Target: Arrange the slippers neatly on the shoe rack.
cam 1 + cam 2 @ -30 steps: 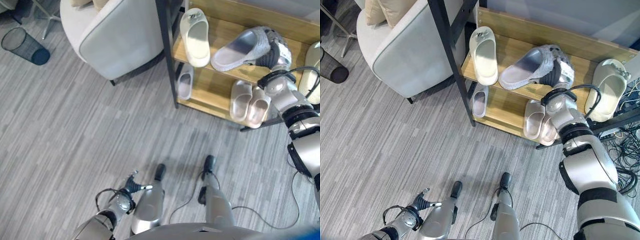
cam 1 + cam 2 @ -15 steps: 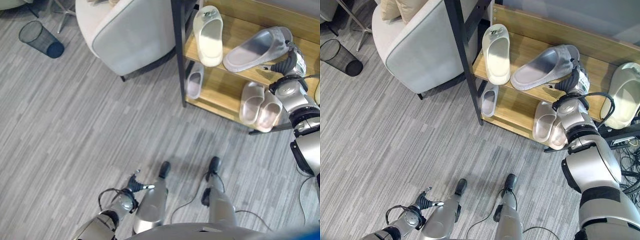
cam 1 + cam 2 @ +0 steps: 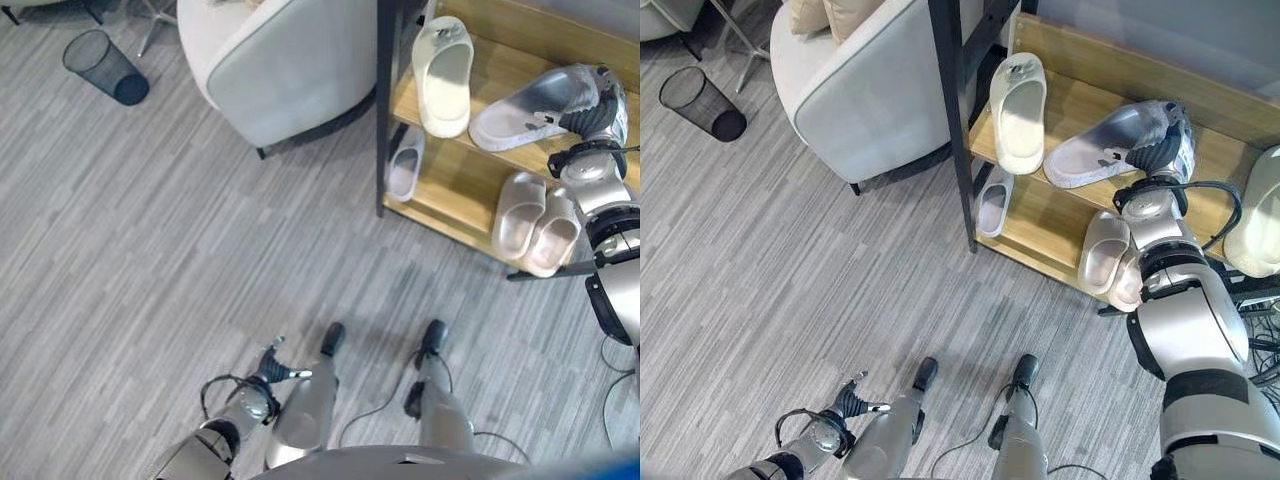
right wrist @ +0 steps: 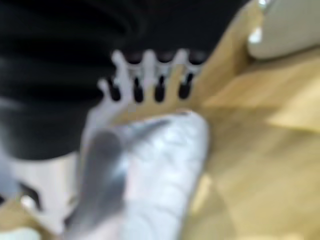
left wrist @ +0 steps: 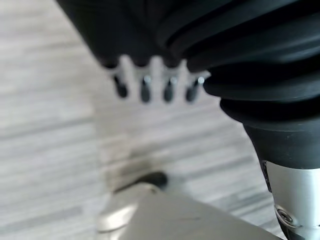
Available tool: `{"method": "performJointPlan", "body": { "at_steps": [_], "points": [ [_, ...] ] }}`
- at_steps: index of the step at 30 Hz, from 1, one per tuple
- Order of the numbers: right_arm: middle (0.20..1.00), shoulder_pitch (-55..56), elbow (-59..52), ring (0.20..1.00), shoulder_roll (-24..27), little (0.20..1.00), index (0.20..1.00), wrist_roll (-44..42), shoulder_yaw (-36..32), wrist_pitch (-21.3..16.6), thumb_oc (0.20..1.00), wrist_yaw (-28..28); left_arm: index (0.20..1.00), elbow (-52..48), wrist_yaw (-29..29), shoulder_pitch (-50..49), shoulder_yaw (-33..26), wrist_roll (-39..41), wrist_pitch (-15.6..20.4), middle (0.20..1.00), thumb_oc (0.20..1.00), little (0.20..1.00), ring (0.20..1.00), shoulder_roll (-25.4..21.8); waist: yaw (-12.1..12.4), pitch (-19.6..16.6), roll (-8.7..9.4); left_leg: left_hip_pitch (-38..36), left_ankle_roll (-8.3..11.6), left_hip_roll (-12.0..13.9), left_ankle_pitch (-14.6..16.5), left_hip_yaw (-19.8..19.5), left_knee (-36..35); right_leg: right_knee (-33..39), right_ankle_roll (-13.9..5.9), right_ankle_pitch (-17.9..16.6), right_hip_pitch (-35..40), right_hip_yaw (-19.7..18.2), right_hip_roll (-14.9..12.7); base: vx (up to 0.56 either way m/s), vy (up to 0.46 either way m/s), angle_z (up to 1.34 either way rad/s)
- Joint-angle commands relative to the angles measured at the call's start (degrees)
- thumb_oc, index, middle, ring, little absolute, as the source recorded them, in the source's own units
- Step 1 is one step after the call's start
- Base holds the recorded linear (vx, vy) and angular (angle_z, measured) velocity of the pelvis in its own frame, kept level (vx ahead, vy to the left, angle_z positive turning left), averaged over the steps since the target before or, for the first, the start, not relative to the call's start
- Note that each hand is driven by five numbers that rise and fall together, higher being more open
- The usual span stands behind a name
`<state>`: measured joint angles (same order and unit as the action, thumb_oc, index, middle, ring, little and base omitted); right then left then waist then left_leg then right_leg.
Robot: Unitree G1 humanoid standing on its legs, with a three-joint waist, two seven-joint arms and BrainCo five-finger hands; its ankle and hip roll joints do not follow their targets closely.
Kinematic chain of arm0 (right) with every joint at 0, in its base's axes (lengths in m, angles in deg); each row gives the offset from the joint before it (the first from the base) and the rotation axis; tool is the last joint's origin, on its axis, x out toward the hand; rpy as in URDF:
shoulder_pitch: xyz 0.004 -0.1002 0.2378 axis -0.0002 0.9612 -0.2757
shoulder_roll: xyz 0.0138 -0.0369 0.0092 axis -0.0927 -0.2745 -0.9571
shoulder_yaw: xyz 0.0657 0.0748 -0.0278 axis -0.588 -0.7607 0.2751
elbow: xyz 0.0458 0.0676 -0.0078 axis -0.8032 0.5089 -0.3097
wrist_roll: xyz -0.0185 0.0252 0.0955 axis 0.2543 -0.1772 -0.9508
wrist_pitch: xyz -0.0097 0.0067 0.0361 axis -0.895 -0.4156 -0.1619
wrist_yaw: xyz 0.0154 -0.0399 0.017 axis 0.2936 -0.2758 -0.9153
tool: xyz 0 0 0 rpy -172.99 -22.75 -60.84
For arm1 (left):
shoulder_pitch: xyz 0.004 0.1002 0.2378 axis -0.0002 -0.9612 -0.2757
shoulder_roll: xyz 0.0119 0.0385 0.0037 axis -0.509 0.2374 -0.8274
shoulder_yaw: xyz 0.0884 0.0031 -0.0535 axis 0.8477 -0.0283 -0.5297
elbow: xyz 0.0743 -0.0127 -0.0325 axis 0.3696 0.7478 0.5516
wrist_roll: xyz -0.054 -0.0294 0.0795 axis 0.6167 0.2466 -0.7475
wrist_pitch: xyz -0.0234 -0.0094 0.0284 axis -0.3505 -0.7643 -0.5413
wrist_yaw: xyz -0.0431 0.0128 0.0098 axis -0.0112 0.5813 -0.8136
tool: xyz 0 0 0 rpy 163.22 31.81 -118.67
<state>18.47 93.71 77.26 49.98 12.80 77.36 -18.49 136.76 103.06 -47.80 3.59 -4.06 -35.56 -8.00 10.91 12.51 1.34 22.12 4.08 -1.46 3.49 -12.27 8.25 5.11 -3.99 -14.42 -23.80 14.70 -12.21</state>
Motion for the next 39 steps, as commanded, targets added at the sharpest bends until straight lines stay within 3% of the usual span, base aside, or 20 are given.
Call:
{"method": "performJointPlan", "body": {
  "at_steps": [1,8,14,15,16,24,30,32,33,35,39],
  "points": [
    [1.0,-7.4,0.64,1.0,6.79,1.0,1.0,-5.27,-0.11,-1.27,1.0,0.43,1.0,1.44,0.56,0.81,1.37,0.57,0.45,1.0,1.0,1.0,1.0,-0.1,1.73,3.45,0.7,0.85,0.41,-1.22,-3.28,0.44,-5.06,-3.75,-6.06,11.8,9.01,-2.63,-1.22,0.02,-0.02,0.12],
    [1.0,-7.01,1.81,1.0,11.1,1.0,1.0,-7.27,-0.78,-1.4,1.0,0.89,1.0,2.13,0.49,-0.2,0.4,0.55,0.51,1.0,1.0,1.0,1.0,-0.63,2.77,2.88,0.89,2.3,0.74,-1.74,-4.3,0.2,-6.57,-2.07,-6.84,10.88,8.53,-0.76,-1.68,0.03,-0.01,0.15],
    [1.0,-7.7,2.52,1.0,10.71,1.0,1.0,-7.91,-0.49,-1.37,1.0,1.33,1.0,3.28,0.55,-1.13,-0.58,0.98,0.43,1.0,1.0,1.0,1.0,-0.5,3.16,2.17,0.92,2.88,0.66,-2.24,-4.57,0.18,-7.45,-1.5,-7.2,10.31,8.15,-0.16,-2.32,0.02,0.014,0.04],
    [0.721,-7.71,2.53,0.721,10.7,0.721,0.721,-7.91,-0.49,-1.37,0.721,1.34,1.0,3.28,0.56,-1.13,-0.59,0.98,0.43,1.0,1.0,1.0,1.0,-0.49,3.15,2.16,0.92,2.89,0.66,-2.24,-4.57,0.17,-7.45,-1.5,-7.2,10.31,8.15,-0.15,-2.32,0.0,0.0,0.0],
    [0.2,-9.67,1.05,0.2,8.09,0.2,0.2,-7.06,1.51,-0.69,0.2,1.62,1.0,5.29,-0.11,4.42,-1.51,2.75,-1.16,1.0,1.0,1.0,1.0,-0.13,1.9,1.97,1.22,3.02,0.61,-2.27,-4.34,0.23,-7.35,-1.52,-7.31,10.3,7.97,-0.31,-2.33,0.0,0.0,0.0],
    [0.2,-3.1,2.6,0.2,8.24,0.2,0.2,-7.91,-2.29,-0.56,0.2,1.41,1.0,4.29,-0.71,0.81,-3.0,3.35,-0.37,1.0,1.0,1.0,1.0,-1.85,1.98,2.31,1.36,3.76,0.24,-2.84,-3.39,0.31,-5.37,-2.27,-7.15,10.66,8.34,0.25,-2.82,-0.02,0.001,0.05],
    [0.2,7.54,-6.13,0.2,4.88,0.2,0.2,-1.9,-7.62,-0.82,0.2,-3.27,1.0,3.87,-1.33,1.98,-6.28,4.17,-1.32,1.0,1.0,1.0,1.0,-2.44,-0.27,2.42,1.14,3.37,-0.28,-2.96,-1.75,1.25,-2.35,-4.0,-6.67,11.65,8.72,-1.2,-2.87,-0.04,0.006,0.0],
    [0.2,16.84,-20.53,0.2,3.92,0.2,0.2,3.78,-9.76,-1.86,0.2,-4.34,1.0,3.62,-1.87,2.38,-9.06,4.01,-1.9,1.0,1.0,1.0,1.0,-2.39,-2.2,2.27,1.1,2.32,-0.45,-2.45,-0.86,1.75,-1.1,-5.59,-6.12,13.03,9.25,-1.72,-2.6,-0.05,-0.068,-0.23],
    [0.2,24.14,-30.53,0.2,3.66,0.2,0.2,10.99,-11.48,-1.46,0.2,-5.78,1.0,3.14,-1.87,2.15,-10.36,3.16,-2.34,1.0,1.0,1.0,1.0,-2.21,-3.18,2.06,1.14,0.82,-0.52,-1.93,-0.14,1.62,-0.7,-7.07,-5.62,14.57,10.09,-2.17,-2.22,-0.02,-0.096,-0.19],
    [0.2,31.03,-37.5,0.2,2.82,0.2,0.2,15.57,-14.4,-1.54,0.2,-6.6,1.0,2.57,-1.63,1.64,-11.18,2.35,-2.57,1.0,1.0,1.0,1.0,-2.1,-4.16,1.89,1.29,-0.99,-0.45,-1.21,0.43,1.57,-0.32,-8.43,-5.09,15.94,11.19,-2.23,-1.86,0.0,-0.147,-0.14],
    [0.2,48.75,-50.24,0.2,0.49,0.2,0.2,25.0,-15.47,-2.47,0.2,-1.46,1.0,0.22,-1.96,0.32,-14.58,2.37,-2.73,1.0,1.0,1.0,1.0,-1.83,-5.94,0.85,2.53,-6.92,0.92,1.93,0.78,1.02,-0.23,-11.15,-3.32,20.34,15.74,-1.01,0.18,0.02,-0.241,-0.1]
  ]
}}
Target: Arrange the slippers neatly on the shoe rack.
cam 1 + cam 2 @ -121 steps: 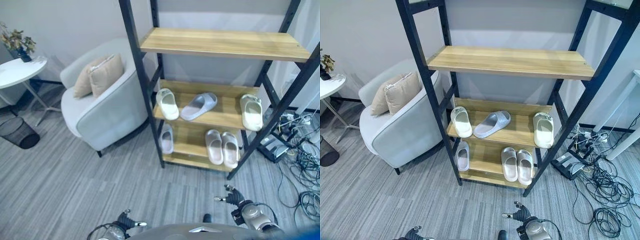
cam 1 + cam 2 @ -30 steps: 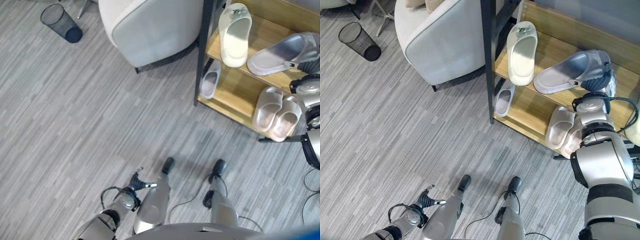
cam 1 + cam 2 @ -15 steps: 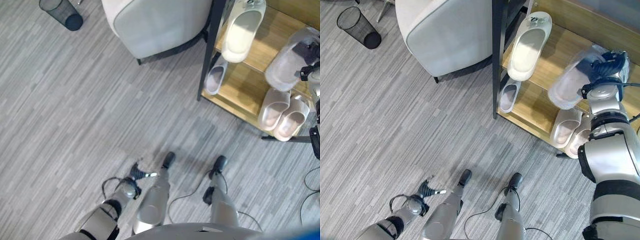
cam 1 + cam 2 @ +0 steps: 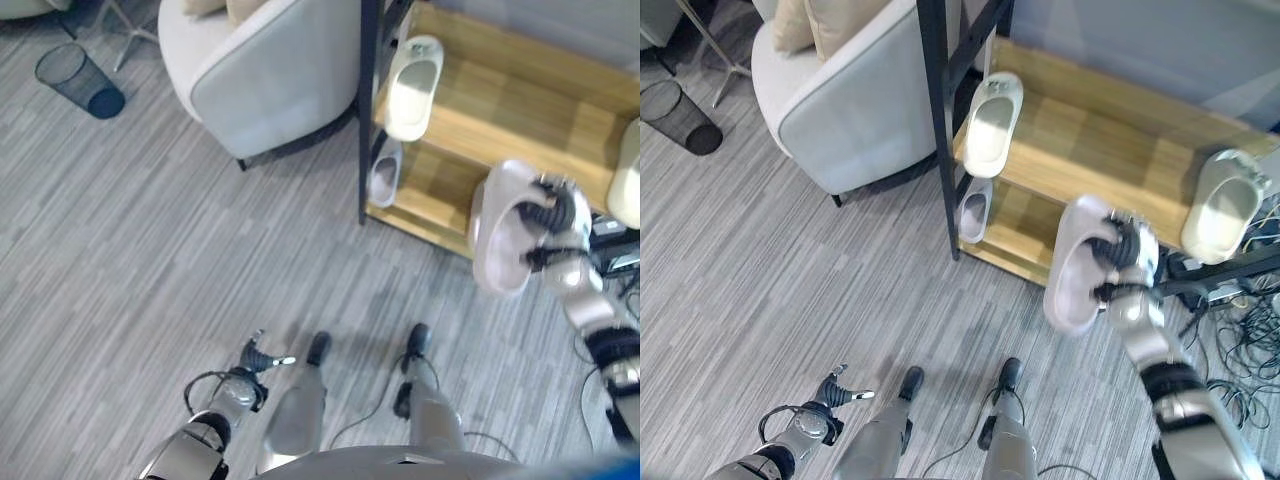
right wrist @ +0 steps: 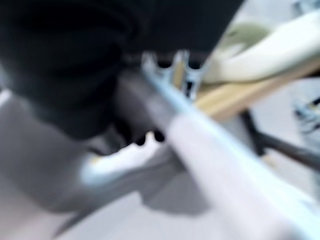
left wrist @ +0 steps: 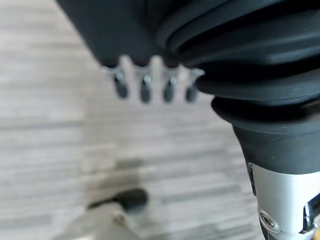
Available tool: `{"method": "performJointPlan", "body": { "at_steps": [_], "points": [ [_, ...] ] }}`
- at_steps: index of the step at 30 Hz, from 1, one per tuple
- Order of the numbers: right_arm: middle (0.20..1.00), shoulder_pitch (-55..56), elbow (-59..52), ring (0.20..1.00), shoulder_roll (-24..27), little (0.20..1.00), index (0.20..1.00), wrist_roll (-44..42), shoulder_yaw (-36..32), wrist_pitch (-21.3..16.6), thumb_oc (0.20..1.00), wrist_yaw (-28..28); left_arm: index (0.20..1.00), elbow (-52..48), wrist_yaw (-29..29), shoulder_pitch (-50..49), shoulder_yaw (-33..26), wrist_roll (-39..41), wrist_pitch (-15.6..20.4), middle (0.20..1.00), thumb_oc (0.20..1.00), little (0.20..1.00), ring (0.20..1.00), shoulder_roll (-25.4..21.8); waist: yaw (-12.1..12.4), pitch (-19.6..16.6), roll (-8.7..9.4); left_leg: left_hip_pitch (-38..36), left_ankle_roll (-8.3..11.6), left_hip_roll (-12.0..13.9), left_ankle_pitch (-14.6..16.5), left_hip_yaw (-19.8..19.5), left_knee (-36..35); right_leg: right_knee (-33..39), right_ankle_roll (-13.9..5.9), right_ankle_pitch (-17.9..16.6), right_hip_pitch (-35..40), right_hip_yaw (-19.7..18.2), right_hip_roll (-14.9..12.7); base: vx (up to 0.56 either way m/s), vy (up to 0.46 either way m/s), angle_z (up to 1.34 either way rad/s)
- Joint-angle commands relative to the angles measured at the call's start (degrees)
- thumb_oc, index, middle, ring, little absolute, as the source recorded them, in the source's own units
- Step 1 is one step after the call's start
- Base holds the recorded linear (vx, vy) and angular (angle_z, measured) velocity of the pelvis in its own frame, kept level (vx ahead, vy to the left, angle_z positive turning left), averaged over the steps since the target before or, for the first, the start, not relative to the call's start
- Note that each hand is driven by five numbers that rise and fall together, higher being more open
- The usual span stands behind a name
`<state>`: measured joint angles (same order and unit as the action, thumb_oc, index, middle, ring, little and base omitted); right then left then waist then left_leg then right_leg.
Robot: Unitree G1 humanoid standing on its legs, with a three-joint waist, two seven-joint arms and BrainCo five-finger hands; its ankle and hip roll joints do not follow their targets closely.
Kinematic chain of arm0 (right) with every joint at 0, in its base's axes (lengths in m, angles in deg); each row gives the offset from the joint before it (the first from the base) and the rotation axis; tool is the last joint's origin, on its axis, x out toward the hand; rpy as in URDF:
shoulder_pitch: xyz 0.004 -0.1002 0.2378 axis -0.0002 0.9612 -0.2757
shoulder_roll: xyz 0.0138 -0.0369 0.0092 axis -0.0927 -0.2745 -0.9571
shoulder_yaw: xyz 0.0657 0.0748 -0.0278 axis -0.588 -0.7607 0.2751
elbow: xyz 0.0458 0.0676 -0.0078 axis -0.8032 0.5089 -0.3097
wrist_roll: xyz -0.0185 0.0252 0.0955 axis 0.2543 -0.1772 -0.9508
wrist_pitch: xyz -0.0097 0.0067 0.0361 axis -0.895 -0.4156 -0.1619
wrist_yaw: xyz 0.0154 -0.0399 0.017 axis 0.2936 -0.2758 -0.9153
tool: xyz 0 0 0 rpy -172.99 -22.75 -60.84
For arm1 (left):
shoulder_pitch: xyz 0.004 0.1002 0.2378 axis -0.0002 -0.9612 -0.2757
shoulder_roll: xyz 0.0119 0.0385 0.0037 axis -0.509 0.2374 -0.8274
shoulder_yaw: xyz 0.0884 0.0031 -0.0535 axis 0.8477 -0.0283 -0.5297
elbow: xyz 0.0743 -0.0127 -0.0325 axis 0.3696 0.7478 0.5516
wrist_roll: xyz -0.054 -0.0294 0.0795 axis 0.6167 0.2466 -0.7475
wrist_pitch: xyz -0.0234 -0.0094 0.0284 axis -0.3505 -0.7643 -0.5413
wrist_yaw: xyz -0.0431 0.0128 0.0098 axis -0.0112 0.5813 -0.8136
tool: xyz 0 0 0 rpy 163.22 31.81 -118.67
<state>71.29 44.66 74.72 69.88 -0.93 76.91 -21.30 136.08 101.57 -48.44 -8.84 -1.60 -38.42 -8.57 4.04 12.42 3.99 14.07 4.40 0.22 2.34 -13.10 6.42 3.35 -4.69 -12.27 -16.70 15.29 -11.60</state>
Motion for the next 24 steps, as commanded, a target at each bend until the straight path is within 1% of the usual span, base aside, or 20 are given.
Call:
{"method": "performJointPlan", "body": {
  "at_steps": [1,2,4,5,6,7,8,9,10,11,12,13,14,17,18,20,21,22,23,24],
  "points": [
    [0.2,-3.76,-1.44,0.2,3.01,0.2,0.2,5.18,-1.91,-1.94,0.2,1.42,1.0,0.83,-0.48,0.85,-2.06,-0.08,0.11,1.0,1.0,1.0,1.0,-1.28,0.96,1.04,-0.14,0.84,0.64,0.3,1.92,1.78,1.47,-9.42,-2.58,18.27,8.9,-1.52,-0.38,0.01,-0.131,-0.09],
    [0.2,-1.75,-2.19,0.2,2.91,0.2,0.2,6.29,-1.6,-2.39,0.2,2.23,1.0,0.47,-0.45,0.71,-2.78,0.14,0.23,1.0,1.0,1.0,1.0,-1.55,0.81,0.86,0.04,0.05,0.89,0.87,1.7,1.51,1.15,-9.86,-2.29,18.99,9.51,-1.19,0.05,-0.02,-0.233,-0.11],
    [0.2,2.82,-2.71,0.2,-1.15,0.2,0.2,5.27,-0.89,-3.68,0.2,3.86,1.0,-0.85,-0.79,-0.34,-4.51,3.07,0.44,1.0,1.0,1.0,1.0,-1.24,0.68,1.48,0.06,-1.33,2.07,2.27,-0.3,0.22,0.05,-11.29,-1.23,20.89,11.12,0.15,1.38,-0.08,-0.327,0.06],
    [0.2,7.14,-2.98,0.2,-3.8,0.2,0.2,3.71,-2.57,-3.92,0.2,3.45,1.0,-3.22,0.18,-0.82,-4.88,4.66,0.69,1.0,1.0,1.0,1.0,-1.31,-0.32,1.92,0.45,-0.05,3.02,3.4,-2.98,2.17,-0.56,-10.9,-0.3,22.22,12.2,2.08,2.15,-0.11,-0.213,0.55],
    [0.2,9.08,-2.4,0.2,-4.7,0.2,0.2,3.59,-3.14,-4.04,0.2,3.35,1.0,-4.36,0.19,-1.35,-4.89,4.39,0.66,1.0,1.0,1.0,1.0,-1.2,-0.92,1.54,0.56,0.4,2.6,4.32,-3.67,5.17,-1.11,-10.47,-0.11,22.31,12.6,3.23,2.25,-0.12,-0.161,1.05],
    [0.2,10.94,-2.33,0.2,-6.07,0.2,0.2,2.72,-3.69,-4.19,0.2,3.52,1.0,-5.31,0.35,-1.78,-5.04,4.22,0.68,1.0,1.0,1.0,1.0,-1.26,-1.42,1.48,0.62,0.7,1.9,5.4,-4.09,9.26,-1.02,-10.08,0.12,22.54,13.41,4.11,2.37,0.0,-0.038,1.63],
    [0.2,14.21,-1.32,0.2,-8.18,0.2,0.2,1.0,-4.18,-4.44,0.2,4.03,1.0,-6.3,0.86,-3.13,-5.35,3.76,0.65,1.0,1.0,1.0,1.0,-1.01,-2.69,0.98,0.31,0.35,0.57,8.1,-4.72,18.07,-1.85,-9.61,0.19,23.12,15.03,6.11,2.79,0.02,-0.021,1.61],
    [0.2,14.23,-1.3,0.2,-8.18,0.2,0.2,1.0,-4.16,-4.46,0.2,4.02,1.0,-6.32,0.87,-3.18,-5.35,3.76,0.64,1.0,1.0,1.0,1.0,-1.03,-2.62,0.96,0.34,0.28,0.57,8.11,-4.74,18.15,-1.93,-9.59,0.19,23.1,15.03,6.03,2.79,0.06,0.053,1.34],
    [0.2,14.14,0.84,0.2,-9.21,0.2,0.2,0.48,-2.26,-4.37,0.2,4.32,1.0,-5.29,1.24,-3.28,-5.63,3.47,0.42,1.0,1.0,1.0,1.0,-1.03,-2.49,0.87,0.23,2.73,1.27,9.22,-8.34,20.86,-2.83,-9.75,0.15,22.91,15.28,7.59,2.75,0.12,0.082,0.71],
    [0.2,13.46,2.27,0.2,-9.77,0.2,0.2,-0.25,-1.61,-4.45,0.2,4.38,1.0,-4.57,1.32,-3.49,-5.78,3.41,0.46,1.0,1.0,1.0,1.0,-1.0,-2.23,0.91,0.79,3.53,2.22,9.12,-7.76,20.49,-3.38,-9.98,0.01,23.96,15.71,6.99,2.57,0.12,0.083,0.69],
    [0.2,13.43,2.3,0.2,-9.77,0.2,0.2,-0.25,-1.61,-4.46,0.2,4.38,1.0,-4.57,1.32,-3.47,-5.79,3.41,0.46,1.0,1.0,1.0,1.0,-1.0,-2.25,0.86,0.77,3.62,2.2,9.12,-7.8,20.47,-3.39,-9.94,0.0,23.89,15.64,7.01,2.59,0.12,0.219,0.25],
    [0.2,13.01,2.75,0.2,-10.61,0.2,0.2,-1.9,-0.81,-4.78,0.2,5.22,1.0,-1.79,1.06,-4.58,-6.68,3.23,0.14,1.0,1.0,1.0,1.0,-0.79,-1.31,0.96,0.3,2.9,1.19,8.94,-7.87,19.32,-6.64,-10.6,-0.79,22.52,15.33,7.03,2.21,0.11,0.302,0.12],
    [0.2,13.33,2.48,0.2,-11.16,0.2,0.2,-1.92,-0.59,-4.69,0.2,5.81,1.0,-0.18,1.0,-5.34,-7.45,2.54,-0.3,1.0,1.0,1.0,1.0,-0.87,-1.33,0.52,0.41,2.37,0.78,8.55,-7.31,19.03,-6.53,-11.11,-1.33,22.38,15.89,6.6,1.67,0.17,0.39,-0.05],
    [0.2,13.66,3.25,0.2,-12.71,0.2,0.2,-5.38,-0.53,-5.13,0.2,7.56,1.0,2.61,1.2,-7.36,-7.91,0.15,-0.67,1.0,1.0,1.0,1.0,-1.91,-1.28,-0.03,1.96,3.03,-0.61,6.75,-4.49,19.68,-1.17,-12.13,-2.44,20.73,16.87,4.82,-1.17,0.22,0.336,-0.28],
    [0.2,13.28,3.37,0.2,-13.71,0.2,0.2,-6.91,0.01,-5.19,0.2,8.52,1.0,3.91,1.44,-8.17,-9.02,-0.63,-1.3,1.0,1.0,1.0,1.0,-2.94,-0.88,-0.09,2.85,2.75,-1.48,5.83,-2.43,20.83,0.95,-13.38,-3.29,19.43,16.76,3.57,-2.76,0.23,0.376,-0.42],
    [0.2,13.19,3.28,0.2,-14.48,0.2,0.2,-7.05,0.72,-5.17,0.2,9.31,1.0,4.51,1.34,-8.33,-11.07,0.01,-1.53,1.0,1.0,1.0,1.0,-4.57,-0.72,-0.44,3.68,1.15,-2.54,5.01,-0.72,22.04,1.3,-16.21,-4.31,16.94,15.86,2.34,-4.43,0.19,0.281,-0.72],
    [0.2,13.26,3.86,0.2,-14.74,0.2,0.2,-6.93,1.23,-5.08,0.2,9.64,1.0,4.44,1.67,-7.97,-11.54,0.15,-1.59,1.0,1.0,1.0,1.0,-5.5,-1.09,-0.5,4.06,0.09,-3.21,4.25,-0.08,22.61,1.17,-18.36,-4.96,13.96,15.23,1.7,-5.71,0.16,0.236,-0.76],
    [0.2,12.8,4.13,0.2,-14.94,0.2,0.2,-7.0,1.67,-5.02,0.2,9.79,1.0,4.24,2.0,-7.75,-11.82,0.38,-1.65,1.0,1.0,1.0,1.0,-5.9,-1.49,-0.31,4.09,-0.6,-3.78,3.76,0.33,22.89,1.09,-21.04,-5.39,10.7,14.03,0.84,-6.73,0.14,0.233,-0.53],
    [0.2,12.22,4.3,0.2,-15.1,0.2,0.2,-7.02,2.11,-4.9,0.2,9.61,1.0,3.77,2.34,-7.7,-11.8,0.43,-1.53,1.0,1.0,1.0,1.0,-6.24,-1.88,-0.03,3.64,-1.7,-4.32,3.74,0.61,23.06,0.6,-23.44,-5.4,9.33,12.78,-0.39,-7.2,0.13,0.221,-0.1],
    [0.2,12.04,4.49,0.2,-15.16,0.2,0.2,-6.83,2.36,-5.01,0.2,9.38,1.0,3.13,2.7,-7.38,-11.33,-0.21,-1.28,1.0,1.0,1.0,1.0,-6.74,-2.07,0.33,3.25,-2.54,-4.59,3.8,1.01,23.28,0.35,-25.08,-5.33,8.99,12.03,-0.84,-7.3,0.12,0.186,-0.02]
  ]
}}
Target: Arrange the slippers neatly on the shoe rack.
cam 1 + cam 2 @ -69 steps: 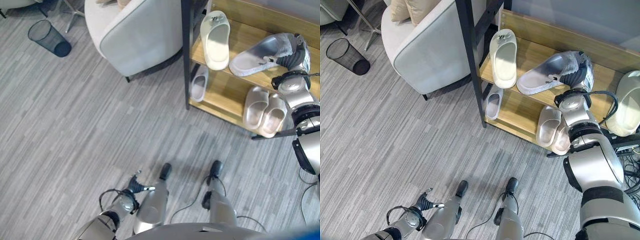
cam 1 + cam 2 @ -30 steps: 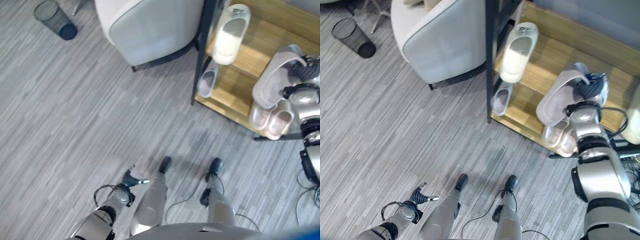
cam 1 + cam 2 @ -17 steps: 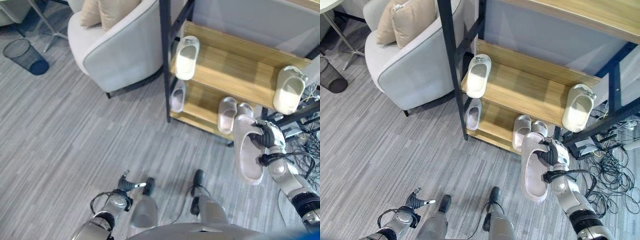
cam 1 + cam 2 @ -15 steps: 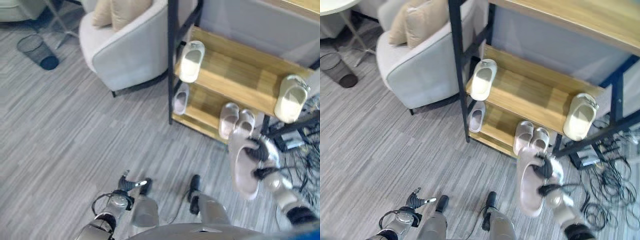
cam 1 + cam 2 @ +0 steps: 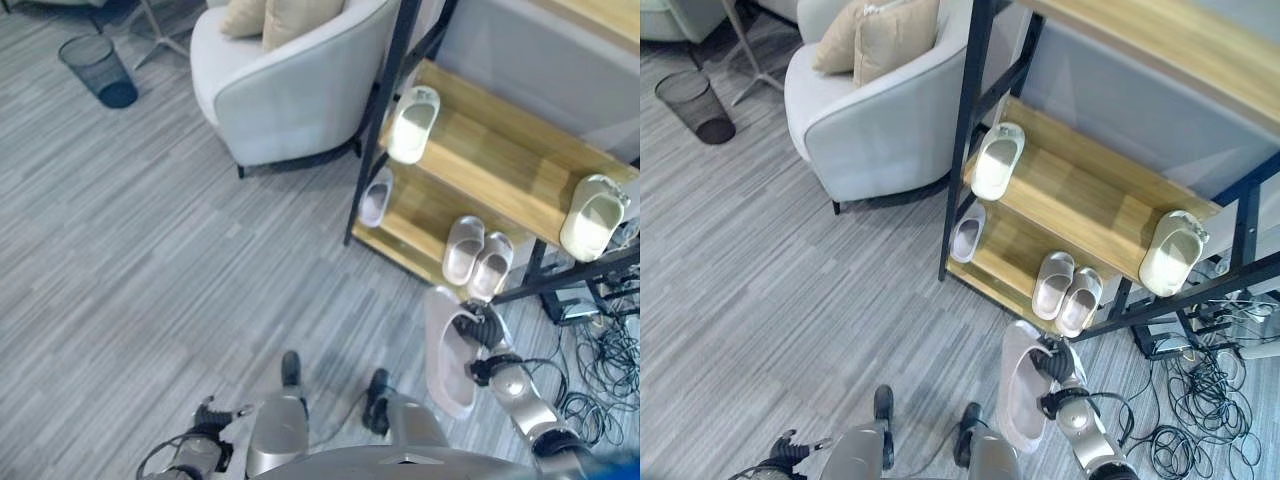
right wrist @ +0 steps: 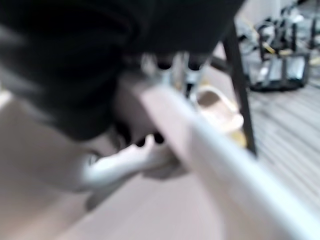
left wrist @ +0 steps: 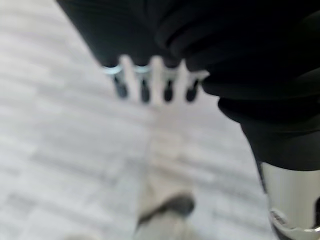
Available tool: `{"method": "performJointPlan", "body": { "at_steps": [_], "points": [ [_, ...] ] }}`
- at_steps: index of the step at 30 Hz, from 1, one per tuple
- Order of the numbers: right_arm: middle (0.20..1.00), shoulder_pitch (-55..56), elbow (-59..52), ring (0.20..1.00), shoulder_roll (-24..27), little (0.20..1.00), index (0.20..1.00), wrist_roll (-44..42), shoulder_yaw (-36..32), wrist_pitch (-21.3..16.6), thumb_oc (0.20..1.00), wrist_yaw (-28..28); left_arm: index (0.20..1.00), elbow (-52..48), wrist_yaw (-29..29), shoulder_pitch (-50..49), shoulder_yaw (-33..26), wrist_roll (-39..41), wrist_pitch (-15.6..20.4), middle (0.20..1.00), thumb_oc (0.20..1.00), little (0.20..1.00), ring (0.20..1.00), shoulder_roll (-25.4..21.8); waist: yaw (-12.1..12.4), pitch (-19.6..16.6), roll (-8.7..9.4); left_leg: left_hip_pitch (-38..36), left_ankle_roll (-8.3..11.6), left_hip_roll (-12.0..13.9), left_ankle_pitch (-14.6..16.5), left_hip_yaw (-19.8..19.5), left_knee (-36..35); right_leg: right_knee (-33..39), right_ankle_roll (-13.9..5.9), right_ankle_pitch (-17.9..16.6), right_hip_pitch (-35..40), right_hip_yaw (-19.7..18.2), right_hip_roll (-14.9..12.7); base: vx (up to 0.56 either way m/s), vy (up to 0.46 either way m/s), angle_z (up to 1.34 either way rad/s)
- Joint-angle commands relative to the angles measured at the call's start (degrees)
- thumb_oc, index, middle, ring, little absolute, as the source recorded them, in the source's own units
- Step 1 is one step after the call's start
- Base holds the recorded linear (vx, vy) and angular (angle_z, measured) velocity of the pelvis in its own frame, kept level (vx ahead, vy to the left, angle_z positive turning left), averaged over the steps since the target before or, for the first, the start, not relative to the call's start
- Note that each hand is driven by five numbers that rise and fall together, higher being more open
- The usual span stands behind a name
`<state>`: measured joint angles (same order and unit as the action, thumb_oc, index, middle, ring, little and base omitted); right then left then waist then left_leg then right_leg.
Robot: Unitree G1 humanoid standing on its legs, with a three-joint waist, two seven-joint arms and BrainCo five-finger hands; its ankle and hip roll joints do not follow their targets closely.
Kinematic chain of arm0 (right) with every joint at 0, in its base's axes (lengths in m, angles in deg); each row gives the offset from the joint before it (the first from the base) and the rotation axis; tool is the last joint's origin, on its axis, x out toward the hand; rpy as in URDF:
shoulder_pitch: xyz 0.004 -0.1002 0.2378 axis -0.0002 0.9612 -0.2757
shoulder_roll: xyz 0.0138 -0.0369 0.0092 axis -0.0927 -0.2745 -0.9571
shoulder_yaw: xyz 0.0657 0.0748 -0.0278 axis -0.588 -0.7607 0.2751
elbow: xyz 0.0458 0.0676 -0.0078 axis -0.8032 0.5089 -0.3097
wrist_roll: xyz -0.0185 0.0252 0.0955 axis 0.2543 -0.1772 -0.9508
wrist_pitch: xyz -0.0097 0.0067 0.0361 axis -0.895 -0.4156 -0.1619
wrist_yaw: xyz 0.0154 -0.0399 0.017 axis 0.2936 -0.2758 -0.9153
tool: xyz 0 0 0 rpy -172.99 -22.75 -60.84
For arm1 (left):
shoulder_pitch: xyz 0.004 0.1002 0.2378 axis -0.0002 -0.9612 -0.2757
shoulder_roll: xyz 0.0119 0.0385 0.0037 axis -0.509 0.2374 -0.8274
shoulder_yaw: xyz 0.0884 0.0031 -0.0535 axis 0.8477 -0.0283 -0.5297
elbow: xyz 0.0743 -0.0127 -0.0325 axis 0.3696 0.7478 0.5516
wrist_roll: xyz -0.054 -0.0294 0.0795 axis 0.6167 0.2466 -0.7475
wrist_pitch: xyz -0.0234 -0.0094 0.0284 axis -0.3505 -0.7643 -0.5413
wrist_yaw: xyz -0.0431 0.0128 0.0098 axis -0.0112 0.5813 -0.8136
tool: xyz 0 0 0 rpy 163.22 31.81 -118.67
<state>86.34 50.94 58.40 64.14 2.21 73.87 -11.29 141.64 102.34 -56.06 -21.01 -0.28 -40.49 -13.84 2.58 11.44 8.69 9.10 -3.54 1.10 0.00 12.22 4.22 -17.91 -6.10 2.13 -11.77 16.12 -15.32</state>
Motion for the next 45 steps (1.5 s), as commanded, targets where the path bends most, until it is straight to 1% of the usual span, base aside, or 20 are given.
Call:
{"method": "performJointPlan", "body": {
  "at_steps": [1,3,4,8,12,16,19,22,23,25,26,27,29,31,32,33,34,36,41,45],
  "points": [
    [0.2,-2.85,-1.89,0.2,0.96,0.2,0.2,-1.01,-0.68,-1.91,0.2,-0.7,1.0,-2.94,2.23,0.55,1.18,-2.02,0.88,1.0,1.0,1.0,1.0,-1.72,-0.87,1.6,-1.86,1.48,3.08,2.72,3.68,-2.26,2.06,-5.11,-3.54,-5.16,5.86,-2.31,-3.46,0.19,0.184,-0.02],
    [0.2,-2.75,-1.73,0.2,0.77,0.2,0.2,-1.42,-0.77,-2.01,0.2,-0.87,1.0,-4.25,2.84,1.44,2.79,-3.39,1.18,1.0,1.0,1.0,1.0,-2.05,-1.7,2.15,-2.51,0.14,3.05,2.28,4.28,-3.04,1.36,-3.72,-2.72,-3.68,3.65,-2.92,-2.3,0.17,0.087,-0.14],
    [0.2,-2.46,-2.25,0.2,0.91,0.2,0.2,-1.59,-0.71,-1.95,0.2,-0.68,1.0,-5.19,2.92,2.47,3.72,-3.99,1.41,1.0,1.0,1.0,1.0,-2.31,-2.51,2.73,-2.71,-0.55,3.17,1.63,5.15,-3.84,1.81,0.25,-2.45,-2.14,3.1,-3.63,-1.39,0.16,-0.033,-0.01],
    [0.2,-2.68,-1.69,0.2,0.95,0.2,0.2,-1.29,-0.11,-1.77,0.2,-0.8,1.0,-5.97,3.44,3.73,5.0,-5.27,1.95,1.0,1.0,1.0,1.0,-1.81,-4.31,4.26,-2.29,-2.26,3.81,0.77,8.05,-5.55,4.44,12.03,-4.36,-5.4,-0.93,-7.24,-1.18,0.19,-0.092,0.32],
    [0.2,-1.71,-1.74,0.2,1.75,0.2,0.2,-0.13,-0.02,-1.87,0.2,-0.7,1.0,-7.34,3.91,4.79,6.99,-7.57,2.15,1.0,1.0,1.0,1.0,-1.48,-4.72,4.76,-1.4,-1.31,3.95,-1.15,10.87,-7.32,9.24,13.11,-4.61,-5.7,-0.08,-9.72,-0.88,0.15,-0.081,0.24],
    [0.2,-2.45,-0.27,0.2,2.69,0.2,0.2,0.19,1.0,-2.13,0.2,-0.83,1.0,-8.78,4.32,4.13,7.38,-5.66,3.17,1.0,1.0,1.0,1.0,-0.11,-4.46,5.0,-1.51,1.96,4.75,-0.46,10.87,-9.05,11.75,11.11,-4.0,-5.25,-1.92,-11.06,0.49,0.03,-0.161,0.59],
    [0.2,-5.42,-0.12,0.2,3.94,0.2,0.2,1.19,2.14,-2.32,0.2,-2.88,1.0,-15.33,5.79,4.58,7.89,-2.8,4.65,1.0,1.0,1.0,1.0,-1.55,-3.08,8.11,-1.38,9.2,5.61,0.73,10.83,-12.28,17.3,5.01,-2.55,-3.19,-7.15,-10.55,0.44,-0.1,-0.153,0.11],
    [0.2,-8.74,-0.67,0.2,3.83,0.2,0.2,1.07,3.1,-2.93,0.2,-4.54,1.0,-22.69,7.31,3.98,6.14,2.7,6.44,1.0,1.0,1.0,1.0,-2.37,-1.93,10.3,-1.67,14.9,5.9,1.14,12.21,-13.63,22.78,-2.74,-1.72,-0.37,-13.09,-10.64,0.76,-0.12,-0.109,0.33],
    [0.2,-8.77,-0.65,0.2,3.8,0.2,0.2,1.07,3.12,-2.93,0.2,-4.54,1.0,-22.7,7.3,3.98,6.12,2.7,6.43,1.0,1.0,1.0,1.0,-2.4,-2.11,9.99,-1.58,15.27,5.86,0.97,11.94,-13.69,22.63,-2.65,-1.74,-0.53,-13.41,-10.59,0.61,-0.09,-0.043,0.22],
    [0.2,-11.35,-1.36,0.2,3.83,0.2,0.2,1.69,3.8,-3.15,0.2,-6.38,1.0,-28.65,9.01,2.98,4.53,8.54,8.44,1.0,1.0,1.0,1.0,-2.13,-1.09,11.49,-1.94,20.98,5.88,1.26,14.08,-14.72,29.23,-8.71,-1.1,1.94,-18.52,-10.75,0.82,-0.09,-0.052,0.08],
    [0.2,-15.21,-0.16,0.2,3.37,0.2,0.2,1.38,5.35,-2.68,0.2,-6.02,1.0,-19.12,5.82,9.35,2.85,15.18,6.79,1.0,1.0,1.0,1.0,-1.52,-1.78,10.93,-1.82,22.62,5.88,2.02,14.49,-14.56,30.48,-10.63,-1.0,2.74,-20.85,-11.7,1.24,-0.05,-0.015,0.04],
    [0.2,-16.39,-0.34,0.2,3.46,0.2,0.2,1.7,6.62,-2.69,0.2,-5.99,1.0,-13.58,6.91,15.14,1.26,16.37,7.36,1.0,1.0,1.0,1.0,-4.66,-2.24,10.52,-1.47,24.41,5.85,2.39,15.17,-14.65,32.48,-13.32,-0.67,3.66,-23.17,-12.15,1.47,0.04,0.033,0.1],
    [0.2,-19.02,-3.59,0.2,4.74,0.2,0.2,2.96,8.31,-1.36,0.2,-4.95,1.0,-15.68,6.41,20.23,-0.56,23.49,6.91,1.0,1.0,1.0,1.0,-6.73,-2.94,9.95,-2.36,29.73,5.68,3.67,18.72,-14.32,39.03,-19.92,-0.79,6.76,-28.84,-13.73,1.91,0.01,0.069,-0.09],
    [0.2,-19.71,-4.56,0.2,5.51,0.2,0.2,3.6,8.28,-0.96,0.2,-4.81,1.0,-17.08,5.91,20.96,-0.94,25.22,6.82,1.0,1.0,1.0,1.0,-6.88,-3.18,9.5,-2.69,31.65,5.51,3.84,19.32,-14.4,40.75,-21.83,-0.42,7.56,-30.92,-14.14,2.08,-0.06,0.045,-0.48],
    [0.2,-22.6,-6.75,0.2,8.46,0.2,0.2,6.18,8.0,-0.44,0.2,-5.56,1.0,-20.38,5.9,23.24,-1.69,28.18,7.02,1.0,1.0,1.0,1.0,-8.4,-3.65,9.4,-3.66,37.01,5.08,4.21,20.87,-14.62,45.63,-27.05,0.39,9.77,-36.34,-14.74,2.11,-0.06,0.011,-0.4],
    [0.2,-22.59,-6.82,0.2,8.52,0.2,0.2,6.19,7.99,-0.39,0.2,-5.53,1.0,-20.45,5.91,23.21,-1.72,28.18,6.96,1.0,1.0,1.0,1.0,-8.36,-3.7,8.98,-3.76,37.74,5.08,4.23,21.08,-14.68,46.12,-27.47,0.38,9.95,-37.03,-14.77,2.12,-0.12,-0.023,-0.29],
    [0.2,-26.79,-8.83,0.2,11.75,0.2,0.2,8.01,6.82,0.62,0.2,-7.15,1.0,-21.17,5.58,24.92,-2.14,29.98,6.94,1.0,1.0,1.0,1.0,-8.5,-4.33,8.04,-4.69,45.72,4.82,4.25,22.87,-15.26,52.08,-33.73,1.2,12.59,-45.29,-15.74,2.71,-0.07,-0.044,-0.12],
    [0.2,-31.86,-7.69,0.2,13.49,0.2,0.2,8.61,6.8,0.7,0.2,-9.0,1.0,-17.67,5.55,27.16,-2.24,30.55,7.71,1.0,1.0,1.0,1.0,-10.0,-4.64,7.23,-5.09,50.76,4.8,4.52,24.04,-15.39,55.52,-37.06,1.61,13.7,-50.73,-16.73,3.15,-0.05,-0.049,-0.02],
    [0.2,-42.82,-3.02,0.2,17.01,0.2,0.2,6.44,7.12,1.9,0.2,-12.3,1.0,-16.28,5.61,29.36,-1.52,32.32,8.83,1.0,1.0,1.0,1.0,-12.37,-4.66,5.05,-6.13,59.42,4.85,5.45,25.91,-15.92,61.65,-43.16,2.61,15.96,-59.87,-18.48,4.04,0.02,-0.032,-0.13],
    [0.2,-47.17,-0.91,0.2,19.07,0.2,0.2,6.02,8.52,1.56,0.2,-12.56,1.0,-16.4,5.03,28.75,-1.13,32.52,9.12,1.0,1.0,1.0,1.0,-12.29,-4.31,4.08,-6.46,62.95,4.87,5.61,26.86,-16.14,64.47,-45.86,2.97,17.02,-63.49,-18.77,4.35,0.06,-0.048,-0.07]
  ]
}}
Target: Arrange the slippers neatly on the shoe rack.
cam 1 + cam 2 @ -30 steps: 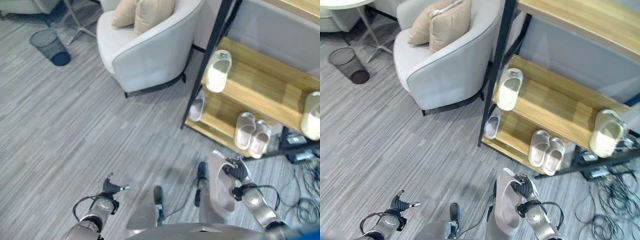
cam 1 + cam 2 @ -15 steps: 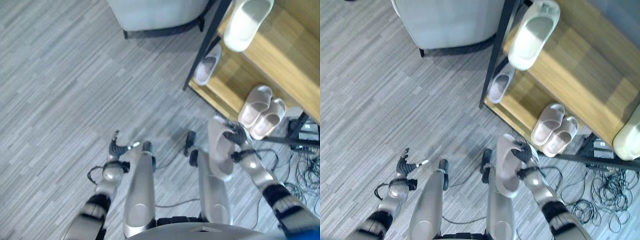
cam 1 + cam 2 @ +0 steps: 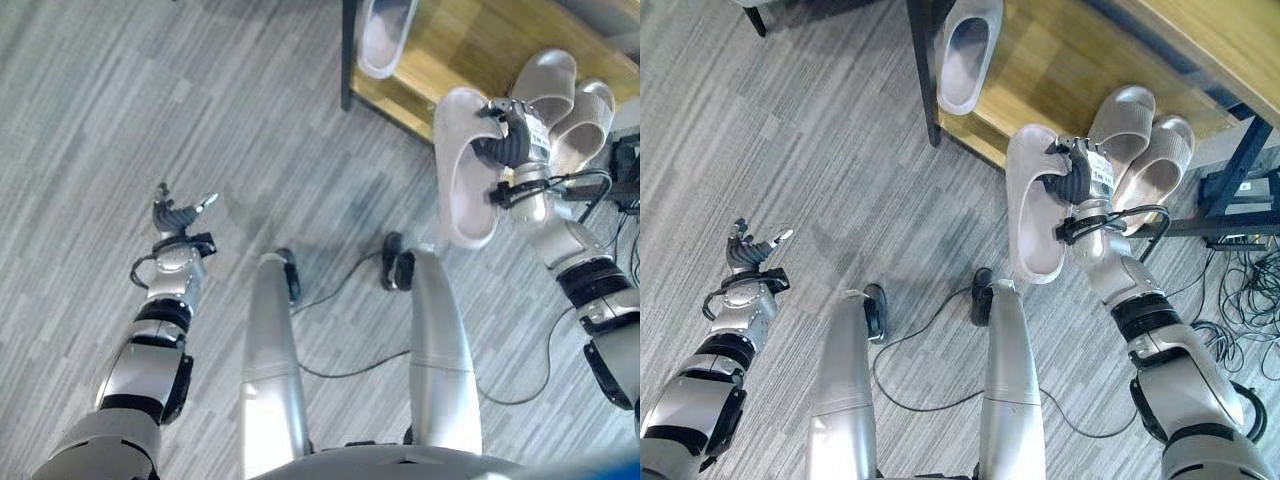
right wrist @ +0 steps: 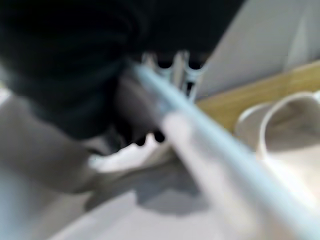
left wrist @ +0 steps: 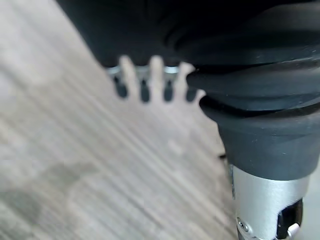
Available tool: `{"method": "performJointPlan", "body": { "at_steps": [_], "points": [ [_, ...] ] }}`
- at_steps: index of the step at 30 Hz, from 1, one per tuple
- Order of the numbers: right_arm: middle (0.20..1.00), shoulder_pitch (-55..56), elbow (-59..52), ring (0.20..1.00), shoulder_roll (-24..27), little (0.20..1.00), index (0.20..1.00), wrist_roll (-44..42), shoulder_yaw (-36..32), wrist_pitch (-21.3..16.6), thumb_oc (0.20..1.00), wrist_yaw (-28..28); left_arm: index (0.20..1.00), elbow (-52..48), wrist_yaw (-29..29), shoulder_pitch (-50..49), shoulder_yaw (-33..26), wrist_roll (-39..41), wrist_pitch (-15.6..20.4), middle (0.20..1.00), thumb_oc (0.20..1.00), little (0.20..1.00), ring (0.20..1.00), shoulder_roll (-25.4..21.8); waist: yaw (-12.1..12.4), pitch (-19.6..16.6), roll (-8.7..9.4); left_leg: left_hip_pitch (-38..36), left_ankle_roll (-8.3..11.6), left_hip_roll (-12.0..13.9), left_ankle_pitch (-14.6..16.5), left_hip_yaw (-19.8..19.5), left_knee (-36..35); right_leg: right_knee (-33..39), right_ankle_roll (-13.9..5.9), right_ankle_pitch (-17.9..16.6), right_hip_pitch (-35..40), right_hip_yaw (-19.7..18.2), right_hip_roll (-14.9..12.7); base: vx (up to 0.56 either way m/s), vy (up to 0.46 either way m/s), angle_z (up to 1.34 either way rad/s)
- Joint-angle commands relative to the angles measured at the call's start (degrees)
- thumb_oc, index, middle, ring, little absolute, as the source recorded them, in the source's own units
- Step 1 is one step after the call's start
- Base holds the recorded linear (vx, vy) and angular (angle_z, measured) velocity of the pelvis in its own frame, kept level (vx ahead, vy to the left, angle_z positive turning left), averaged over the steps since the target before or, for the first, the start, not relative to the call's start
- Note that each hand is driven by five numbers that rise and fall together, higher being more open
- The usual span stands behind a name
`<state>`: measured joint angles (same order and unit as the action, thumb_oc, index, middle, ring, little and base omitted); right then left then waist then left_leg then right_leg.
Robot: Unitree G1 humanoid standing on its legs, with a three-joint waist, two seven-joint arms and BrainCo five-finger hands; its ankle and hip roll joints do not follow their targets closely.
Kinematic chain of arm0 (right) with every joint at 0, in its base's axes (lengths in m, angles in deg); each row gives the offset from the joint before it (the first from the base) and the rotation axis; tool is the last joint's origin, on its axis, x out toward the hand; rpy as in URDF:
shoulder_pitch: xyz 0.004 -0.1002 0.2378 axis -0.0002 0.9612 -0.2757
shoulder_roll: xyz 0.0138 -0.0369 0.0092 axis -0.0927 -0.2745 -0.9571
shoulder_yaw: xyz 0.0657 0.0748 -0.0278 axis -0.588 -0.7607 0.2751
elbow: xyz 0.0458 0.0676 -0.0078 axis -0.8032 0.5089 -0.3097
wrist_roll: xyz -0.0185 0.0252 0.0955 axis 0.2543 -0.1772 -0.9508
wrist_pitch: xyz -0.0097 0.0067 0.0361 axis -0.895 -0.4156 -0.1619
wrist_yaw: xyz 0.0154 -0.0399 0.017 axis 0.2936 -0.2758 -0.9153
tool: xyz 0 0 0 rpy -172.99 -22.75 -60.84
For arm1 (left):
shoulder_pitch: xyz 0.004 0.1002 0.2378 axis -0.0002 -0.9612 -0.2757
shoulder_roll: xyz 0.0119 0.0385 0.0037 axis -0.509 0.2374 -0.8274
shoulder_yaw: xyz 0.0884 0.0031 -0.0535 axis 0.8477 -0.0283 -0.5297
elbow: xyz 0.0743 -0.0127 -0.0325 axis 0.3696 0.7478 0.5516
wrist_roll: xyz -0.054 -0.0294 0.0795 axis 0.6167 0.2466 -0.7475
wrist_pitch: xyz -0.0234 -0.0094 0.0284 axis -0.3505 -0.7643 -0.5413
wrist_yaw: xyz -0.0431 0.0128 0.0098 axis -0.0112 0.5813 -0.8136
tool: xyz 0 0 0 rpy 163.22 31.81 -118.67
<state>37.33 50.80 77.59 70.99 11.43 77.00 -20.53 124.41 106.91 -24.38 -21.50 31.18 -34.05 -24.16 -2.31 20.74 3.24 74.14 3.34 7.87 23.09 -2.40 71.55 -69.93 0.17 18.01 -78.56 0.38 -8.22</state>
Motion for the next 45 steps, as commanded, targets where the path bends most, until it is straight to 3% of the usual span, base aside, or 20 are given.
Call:
{"method": "performJointPlan", "body": {
  "at_steps": [1,8,14,17,22,26,27,35,41,45],
  "points": [
    [0.2,-2.54,2.45,0.2,1.65,0.2,0.2,-2.12,1.34,-1.43,0.2,-2.97,1.0,1.63,-0.64,-2.69,-0.1,2.07,2.59,1.0,1.0,1.0,1.0,-2.48,0.98,-5.74,-1.24,-0.02,-1.91,-1.27,4.04,-1.64,-1.46,4.23,-3.22,1.61,0.93,-3.57,-2.61,0.06,-0.044,-0.07],
    [0.2,-20.74,17.12,0.2,3.47,0.2,0.2,-10.12,11.29,0.37,0.2,-0.45,1.0,4.79,-2.69,-0.46,1.98,6.35,2.34,1.0,1.0,1.0,1.0,-5.6,2.47,-5.8,-1.8,9.79,-1.51,-1.48,5.35,-2.49,6.82,-4.52,-2.26,4.04,-9.08,-4.77,-2.65,0.06,-0.048,0.01],
    [0.2,-30.37,29.33,0.2,1.54,0.2,0.2,-18.29,15.92,0.19,0.2,1.62,1.0,6.69,-3.65,2.01,4.24,8.95,2.35,1.0,1.0,1.0,1.0,-7.1,3.85,-4.64,-2.65,12.82,-1.22,-1.27,6.06,-3.56,9.92,-7.58,-1.89,5.34,-11.34,-4.42,-3.14,0.04,-0.027,0.06],
    [0.2,-35.24,34.81,0.2,2.07,0.2,0.2,-20.76,18.32,0.09,0.2,2.33,1.0,4.77,-4.58,-0.54,5.31,8.25,3.01,1.0,1.0,1.0,1.0,-7.54,4.84,-3.97,-3.39,13.26,-0.82,-1.14,5.46,-3.84,9.57,-7.37,-2.11,5.15,-11.39,-3.95,-3.38,0.0,-0.015,0.0],
    [0.2,-41.55,40.0,0.2,2.36,0.2,0.2,-20.9,21.28,0.1,0.2,2.19,1.0,6.03,-5.32,-2.22,3.88,9.7,3.52,1.0,1.0,1.0,1.0,-7.52,5.93,-4.82,-3.13,12.87,-0.36,-1.25,4.82,-3.87,7.59,-6.5,-2.21,5.54,-11.37,-2.97,-3.13,0.04,-0.058,0.03],
    [0.2,-46.38,44.26,0.2,3.85,0.2,0.2,-21.4,24.46,-0.89,0.2,2.74,1.0,6.43,-5.82,-5.94,3.92,8.31,4.08,1.0,1.0,1.0,1.0,-7.04,6.87,-4.96,-2.83,12.35,0.34,-1.42,2.44,-4.26,2.98,-4.04,-2.76,4.42,-11.36,-1.92,-3.53,0.0,-0.065,0.07],
    [1.0,-48.22,46.65,1.0,3.74,1.0,1.0,-24.53,23.55,-1.67,1.0,2.5,1.0,7.17,-5.99,-6.98,4.48,7.96,4.33,1.0,1.0,1.0,1.0,-5.88,7.66,-5.2,-2.99,12.19,0.63,-1.92,1.21,-4.67,1.16,-2.53,-3.1,3.86,-11.37,-1.5,-3.68,0.0,-0.067,0.15],
    [1.0,-47.08,49.59,1.0,2.67,1.0,1.0,-37.13,20.2,-3.41,1.0,9.17,1.0,11.41,-7.0,-8.98,8.17,0.9,3.34,1.0,1.0,1.0,1.0,-5.94,7.82,-6.22,-2.82,13.09,0.99,-2.7,-1.77,-4.72,-2.48,0.36,-3.25,2.55,-11.39,-0.74,-4.07,0.0,-0.001,0.07],
    [1.0,-43.69,49.01,1.0,1.45,1.0,1.0,-39.97,16.24,-4.04,1.0,8.11,1.0,13.47,-6.41,-8.13,8.07,-0.99,2.55,1.0,1.0,1.0,1.0,-6.72,7.51,-6.55,-2.49,13.43,1.05,-3.28,-4.01,-3.82,-6.68,3.35,-3.45,0.62,-11.33,-0.88,-3.94,-0.06,0.04,0.01],
    [1.0,-38.16,45.07,1.0,1.26,1.0,1.0,-41.8,11.03,-5.16,1.0,5.99,1.0,10.68,-4.09,-10.25,7.54,-1.45,3.29,1.0,1.0,1.0,1.0,-3.48,7.25,-6.8,-2.36,12.97,0.88,-3.65,-4.53,-2.99,-8.37,4.87,-3.56,-0.59,-10.82,-1.03,-3.44,-0.06,0.055,-0.01]
  ]
}}
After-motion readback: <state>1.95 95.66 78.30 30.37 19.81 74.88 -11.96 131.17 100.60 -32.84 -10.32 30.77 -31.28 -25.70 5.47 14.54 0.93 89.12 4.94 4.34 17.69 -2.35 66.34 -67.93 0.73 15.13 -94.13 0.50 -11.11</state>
